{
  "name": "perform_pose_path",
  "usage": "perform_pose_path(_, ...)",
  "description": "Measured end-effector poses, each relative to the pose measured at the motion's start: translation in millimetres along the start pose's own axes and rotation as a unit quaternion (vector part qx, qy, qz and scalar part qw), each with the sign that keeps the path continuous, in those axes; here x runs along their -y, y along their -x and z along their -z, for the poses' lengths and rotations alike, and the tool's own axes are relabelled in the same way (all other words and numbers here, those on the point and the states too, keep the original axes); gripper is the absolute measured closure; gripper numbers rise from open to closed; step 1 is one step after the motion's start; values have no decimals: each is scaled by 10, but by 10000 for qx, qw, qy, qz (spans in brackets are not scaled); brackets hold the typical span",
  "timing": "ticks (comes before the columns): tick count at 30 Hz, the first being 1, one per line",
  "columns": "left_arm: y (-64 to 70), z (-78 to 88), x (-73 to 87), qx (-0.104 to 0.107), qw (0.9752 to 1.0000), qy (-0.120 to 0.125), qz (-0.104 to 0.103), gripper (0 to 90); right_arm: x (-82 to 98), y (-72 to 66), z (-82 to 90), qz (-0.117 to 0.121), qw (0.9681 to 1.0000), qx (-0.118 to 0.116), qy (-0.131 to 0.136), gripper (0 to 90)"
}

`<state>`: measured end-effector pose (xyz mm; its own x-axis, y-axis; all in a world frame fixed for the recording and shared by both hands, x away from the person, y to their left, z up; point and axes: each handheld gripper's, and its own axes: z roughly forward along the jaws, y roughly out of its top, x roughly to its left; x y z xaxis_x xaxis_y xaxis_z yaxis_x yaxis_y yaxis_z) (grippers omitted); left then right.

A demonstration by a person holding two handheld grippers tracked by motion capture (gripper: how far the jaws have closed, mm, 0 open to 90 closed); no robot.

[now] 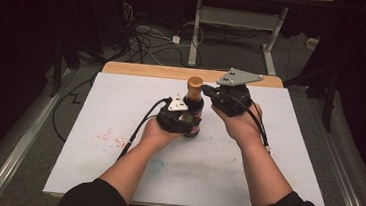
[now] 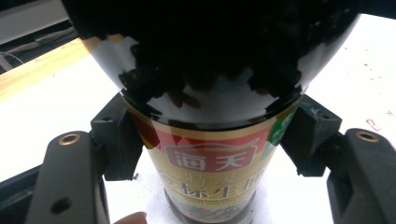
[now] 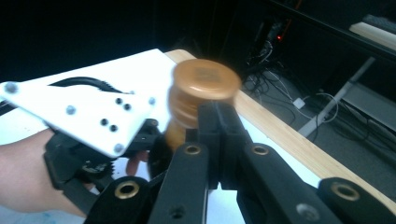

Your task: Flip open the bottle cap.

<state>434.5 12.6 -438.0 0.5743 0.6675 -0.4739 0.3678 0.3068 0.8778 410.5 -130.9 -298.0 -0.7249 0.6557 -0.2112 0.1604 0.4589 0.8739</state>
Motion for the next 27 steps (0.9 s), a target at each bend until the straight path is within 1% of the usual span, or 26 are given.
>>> perform_pose_path(1, -49, 49, -7, 117, 9981, -386, -461, 297, 7, 22, -1, -47, 10000, -7, 5, 900)
perform_pose_path(4, -49, 52, -8, 132, 9981, -393, -451, 297, 6, 50, -14, -61, 10000, 20, -12, 900)
perform_pose_path(5, -49, 51, -10, 128, 9981, -399, -450, 297, 2, 46, -22, -38, 10000, -9, -62, 900)
perform_pose_path(6, -53, 52, -11, 132, 9981, -400, -442, 297, 3, 32, -31, 7, 10000, 20, -78, 900)
perform_pose_path(9, -55, 53, -12, 129, 9982, -403, -436, 298, -6, 21, -33, 27, 10000, 29, -63, 900)
perform_pose_path(11, -57, 53, -12, 125, 9979, -417, -470, 299, -6, 23, -34, 24, 10000, 17, -58, 900)
perform_pose_path(13, -56, 51, -11, 115, 9979, -423, -487, 300, -9, 19, -32, 72, 9999, 47, -63, 900)
perform_pose_path(15, -55, 50, -10, 108, 9977, -431, -502, 301, -10, 19, -33, 39, 10000, 31, -69, 900)
perform_pose_path(18, -51, 48, -18, 73, 9971, -509, -552, 304, -17, 12, -32, 83, 9999, 59, -87, 900)
perform_pose_path(19, -47, 42, -19, 65, 9974, -490, -521, 305, -22, 11, -34, 68, 9999, 58, -98, 900)
perform_pose_path(20, -53, 41, -19, 103, 9974, -497, -520, 306, -35, 5, -37, 15, 9999, 71, -100, 900)
perform_pose_path(21, 22, -18, 5, -35, 9998, -125, -143, 307, -70, 2, 13, -93, 9994, -8, 345, 900)
perform_pose_path(22, 17, 26, 8, 93, 9926, -716, -974, 307, -161, 1, 89, -209, 9964, -149, 812, 900)
perform_pose_path(23, 71, 10, 21, 153, 9921, -702, -1029, 305, -277, -33, 150, -123, 9951, -57, 981, 900)
perform_pose_path(24, 92, -7, 16, 88, 9925, -716, -985, 303, -359, -64, 161, 44, 9963, -17, 862, 900)
perform_pose_path(25, 76, -8, 4, 57, 9931, -721, -919, 303, -388, -81, 159, 106, 9967, 5, 803, 900)
perform_pose_path(26, 41, -3, -17, 61, 9947, -698, -748, 302, -379, -83, 166, 120, 9971, 19, 749, 900)
perform_pose_path(27, 20, -22, -32, -45, 9986, -434, -304, 300, -344, -66, 176, 74, 9972, 48, 739, 900)
